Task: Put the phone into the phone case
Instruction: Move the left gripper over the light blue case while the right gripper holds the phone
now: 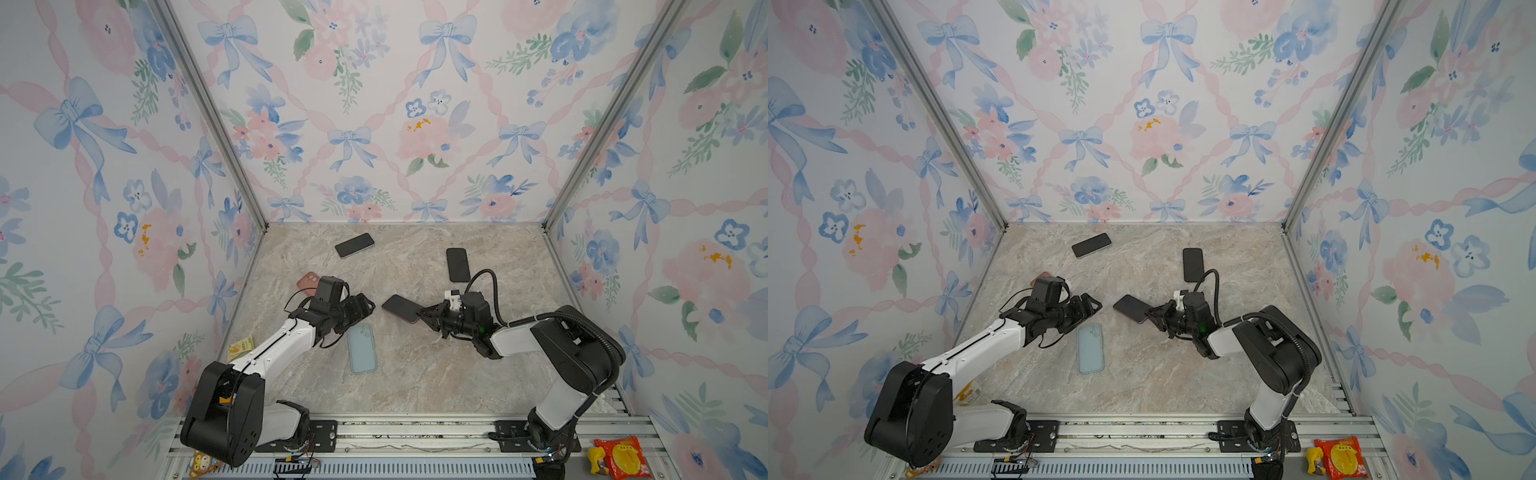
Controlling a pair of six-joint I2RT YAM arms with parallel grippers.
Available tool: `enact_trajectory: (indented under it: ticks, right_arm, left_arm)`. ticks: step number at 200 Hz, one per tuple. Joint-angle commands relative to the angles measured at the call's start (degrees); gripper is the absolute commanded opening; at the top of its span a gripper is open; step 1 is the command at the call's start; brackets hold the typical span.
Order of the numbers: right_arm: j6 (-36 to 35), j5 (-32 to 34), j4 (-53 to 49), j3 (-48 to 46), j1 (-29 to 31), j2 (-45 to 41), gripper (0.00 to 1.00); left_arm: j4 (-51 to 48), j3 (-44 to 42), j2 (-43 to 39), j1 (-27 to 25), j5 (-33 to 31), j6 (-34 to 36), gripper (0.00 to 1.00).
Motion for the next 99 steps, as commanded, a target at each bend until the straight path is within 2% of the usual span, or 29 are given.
enact_trajectory:
  ticks: [1,36,67,99]
  right_arm:
    - [-7.38,-1.5,-8.43,3.17,0.19,-5.57,0.0]
    - [-14.46,-0.87,-18.9,6.25,1.12,-9.27,0.0]
    - [-18.01,-1.46,-23.63,8.04,1.87,-10.66,0.0]
    - [-21.7,-1.59,-29.38,10.46,1.59,-12.41,0.0]
  left_arm:
    - [-8.32,-2.99,-3.31,-0.66,-5.05,1.4,0.82]
    - [-15.3,-3.16,-7.72,-0.66,-8.07,1.18,0.83]
    - [-16.27,-7.17,-9.03,-0.92,-5.85,-1.39,0.84]
    - [-16.26,-11.41,-12.01,-3.46,-4.78,-4.75,0.86]
